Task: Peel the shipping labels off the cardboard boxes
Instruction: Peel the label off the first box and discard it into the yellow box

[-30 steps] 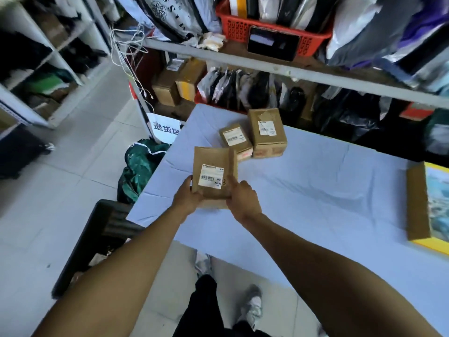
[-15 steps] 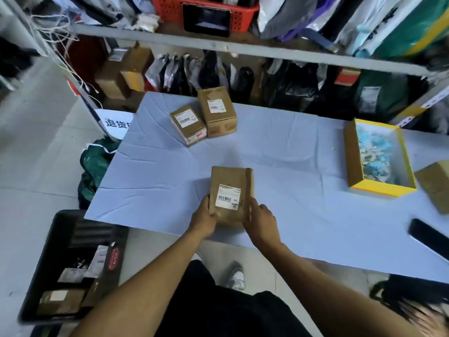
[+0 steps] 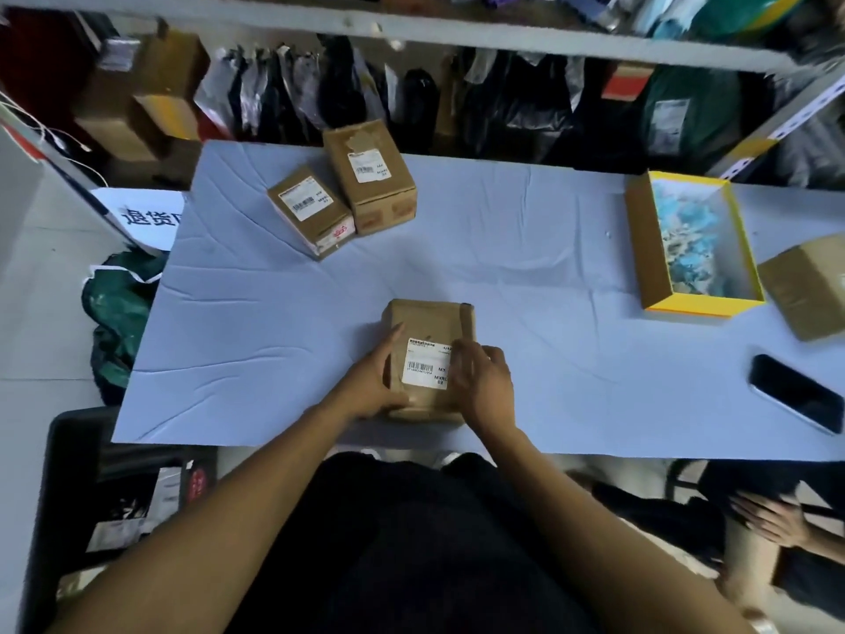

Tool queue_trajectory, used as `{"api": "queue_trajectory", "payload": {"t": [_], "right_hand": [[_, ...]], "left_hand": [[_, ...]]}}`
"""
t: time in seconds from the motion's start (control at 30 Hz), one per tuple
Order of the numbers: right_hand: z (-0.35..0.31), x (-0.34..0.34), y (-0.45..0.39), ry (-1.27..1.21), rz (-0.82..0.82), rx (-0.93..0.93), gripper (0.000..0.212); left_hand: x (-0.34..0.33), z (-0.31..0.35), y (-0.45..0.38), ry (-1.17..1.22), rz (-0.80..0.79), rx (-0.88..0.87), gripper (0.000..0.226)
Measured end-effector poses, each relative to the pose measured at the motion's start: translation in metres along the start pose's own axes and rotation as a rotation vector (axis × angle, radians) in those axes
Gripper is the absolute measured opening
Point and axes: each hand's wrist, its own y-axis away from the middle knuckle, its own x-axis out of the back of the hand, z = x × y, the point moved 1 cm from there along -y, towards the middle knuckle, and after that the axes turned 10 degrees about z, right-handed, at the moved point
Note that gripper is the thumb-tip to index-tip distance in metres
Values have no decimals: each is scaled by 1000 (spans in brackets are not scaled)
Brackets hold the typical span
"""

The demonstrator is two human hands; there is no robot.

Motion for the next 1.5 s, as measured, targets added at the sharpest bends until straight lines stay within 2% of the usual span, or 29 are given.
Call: {"api": "queue_trajectory", "payload": {"t": [0.1,0.23,0.5,0.87,1.03,1.27,1.5], "right_hand": [[1,-7,5,-3,-7,-7,35],[3,-13,5,-16,54,8,34],[-2,-20,5,-81,43,-48,33],[-7,-22,1,-74,43,-100,33],[-10,-22,2,-108,46,-108,43],[-10,-24,2,-99,69,-109,35],[-10,-26,3,-167,71,-129,40]], "left_hand": [[1,-3,-7,-27,-41,-12,121],[0,-6,-13,-88,-57,-36,124],[1,-8,-17,-156,-58,-73,126],[0,-9,-17,-149,-56,-60,126],[0,-11,-21,-143,-64,-49,127],[0,-8,-20,-190,-59,-40,127],[3,-2,-16,-214,-67,-15,127]]}}
